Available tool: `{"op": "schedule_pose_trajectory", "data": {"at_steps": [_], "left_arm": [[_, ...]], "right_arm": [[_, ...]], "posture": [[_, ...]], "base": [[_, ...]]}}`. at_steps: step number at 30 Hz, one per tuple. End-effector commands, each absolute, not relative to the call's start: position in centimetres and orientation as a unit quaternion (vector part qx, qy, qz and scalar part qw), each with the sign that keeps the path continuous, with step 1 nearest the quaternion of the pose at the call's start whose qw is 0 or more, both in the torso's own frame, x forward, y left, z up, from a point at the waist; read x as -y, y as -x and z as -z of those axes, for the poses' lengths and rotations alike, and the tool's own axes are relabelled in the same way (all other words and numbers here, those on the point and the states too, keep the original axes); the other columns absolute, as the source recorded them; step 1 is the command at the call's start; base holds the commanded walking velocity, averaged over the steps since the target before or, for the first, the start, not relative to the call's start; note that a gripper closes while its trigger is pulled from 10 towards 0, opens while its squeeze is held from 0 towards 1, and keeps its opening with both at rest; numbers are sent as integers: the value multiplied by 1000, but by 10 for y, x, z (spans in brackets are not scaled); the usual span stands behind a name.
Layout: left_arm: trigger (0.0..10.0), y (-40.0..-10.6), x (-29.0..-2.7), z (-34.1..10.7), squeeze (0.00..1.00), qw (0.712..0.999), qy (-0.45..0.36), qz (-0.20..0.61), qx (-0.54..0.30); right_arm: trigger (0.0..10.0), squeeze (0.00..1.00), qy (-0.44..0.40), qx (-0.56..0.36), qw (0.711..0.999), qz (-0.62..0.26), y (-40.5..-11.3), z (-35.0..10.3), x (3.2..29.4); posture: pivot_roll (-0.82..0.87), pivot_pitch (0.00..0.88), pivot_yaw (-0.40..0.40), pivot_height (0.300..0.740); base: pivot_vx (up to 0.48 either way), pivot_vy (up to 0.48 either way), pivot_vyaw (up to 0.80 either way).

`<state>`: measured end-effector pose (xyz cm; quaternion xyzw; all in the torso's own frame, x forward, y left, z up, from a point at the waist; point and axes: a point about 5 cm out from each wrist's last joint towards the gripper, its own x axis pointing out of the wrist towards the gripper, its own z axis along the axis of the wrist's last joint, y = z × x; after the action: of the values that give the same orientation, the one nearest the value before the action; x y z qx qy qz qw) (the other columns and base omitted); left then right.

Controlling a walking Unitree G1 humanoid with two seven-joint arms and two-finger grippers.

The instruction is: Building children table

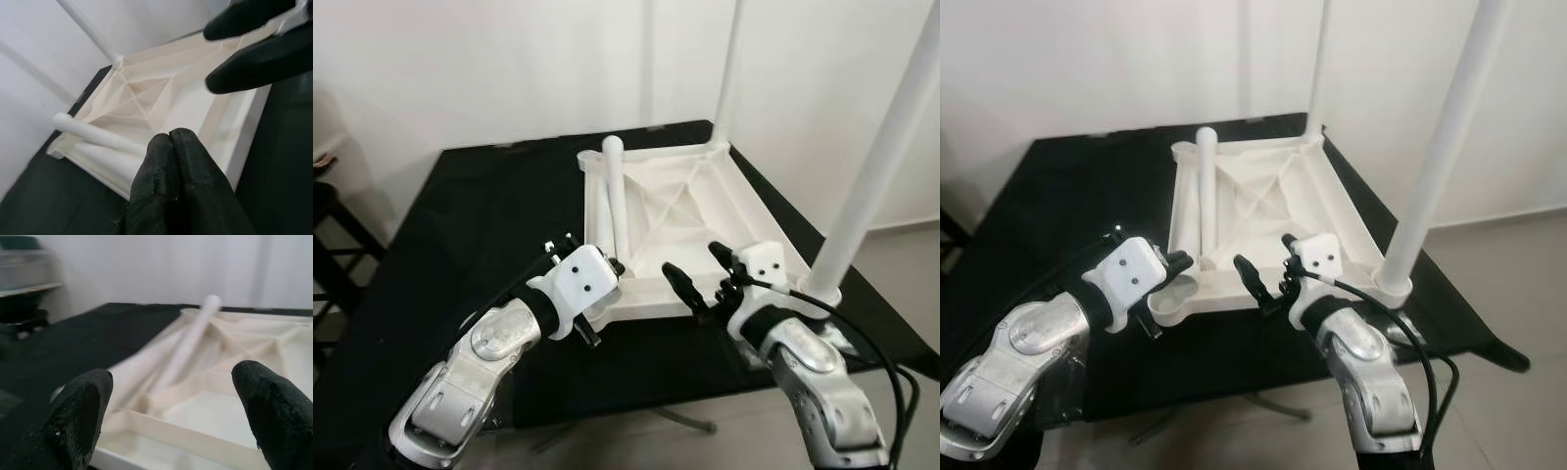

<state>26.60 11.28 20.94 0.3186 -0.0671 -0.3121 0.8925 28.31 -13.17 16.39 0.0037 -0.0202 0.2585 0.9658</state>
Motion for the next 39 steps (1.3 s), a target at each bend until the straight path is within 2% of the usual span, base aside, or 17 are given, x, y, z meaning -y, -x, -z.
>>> {"op": "schedule_pose_trajectory", "data": {"at_steps": [1, 4, 10, 11, 12, 15, 17, 25, 29, 31, 39], "left_arm": [[10000, -268, -110, -213, 0, 888, -330, 311, 78], [10000, -272, -112, -214, 0, 890, -340, 293, 81], [10000, -282, -126, -208, 0, 870, -407, 271, 67], [10000, -285, -129, -209, 133, 870, -410, 267, 65], [10000, -288, -130, -207, 1000, 865, -417, 273, 56], [10000, -289, -131, -206, 1000, 862, -420, 278, 50], [10000, -293, -138, -194, 1000, 840, -462, 283, 9], [10000, -299, -141, -175, 1000, 807, -510, 295, -41], [10000, -300, -139, -173, 1000, 804, -513, 299, -44], [10000, -303, -129, -175, 1000, 808, -504, 306, -31], [10000, -313, -126, -172, 1000, 814, -505, 285, -36]], "right_arm": [[10000, 0, -1, 15, 970, -244, -287, -159, 140], [10000, 0, -25, 13, 970, -242, -292, -158, 141], [10000, 0, 9, 11, 967, -256, -295, -152, 135], [10000, 0, -1, 11, 967, -253, -295, -153, 136], [10000, 0, -8, 11, 969, -247, -296, -153, 137], [10000, 0, -12, 11, 970, -243, -296, -153, 138], [10000, 0, -27, 8, 972, -233, -296, -152, 141], [10000, 0, -36, 5, 973, -228, -297, -150, 145], [10000, 0, -36, 5, 973, -228, -297, -149, 146], [10000, 0, -35, 4, 973, -229, -295, -149, 146], [10000, 0, -31, 2, 972, -231, -295, -149, 146]], "posture": [[-81, 6, 33, 740], [-73, 1, 44, 740], [-73, 0, 46, 740], [-73, 0, 44, 740], [-80, 0, 47, 740], [-80, 0, 47, 740], [-88, 0, 52, 740], [-100, 8, 50, 740], [-101, 8, 51, 740], [-106, 15, 53, 740], [-108, 19, 51, 740]], "base": [[0, 0, -800], [0, 0, -800], [0, 0, 0], [0, 0, 0], [0, 0, 0], [0, 0, 0], [0, 0, 0], [0, 0, 0], [0, 0, 0], [0, 0, 0], [0, 0, 0]]}}
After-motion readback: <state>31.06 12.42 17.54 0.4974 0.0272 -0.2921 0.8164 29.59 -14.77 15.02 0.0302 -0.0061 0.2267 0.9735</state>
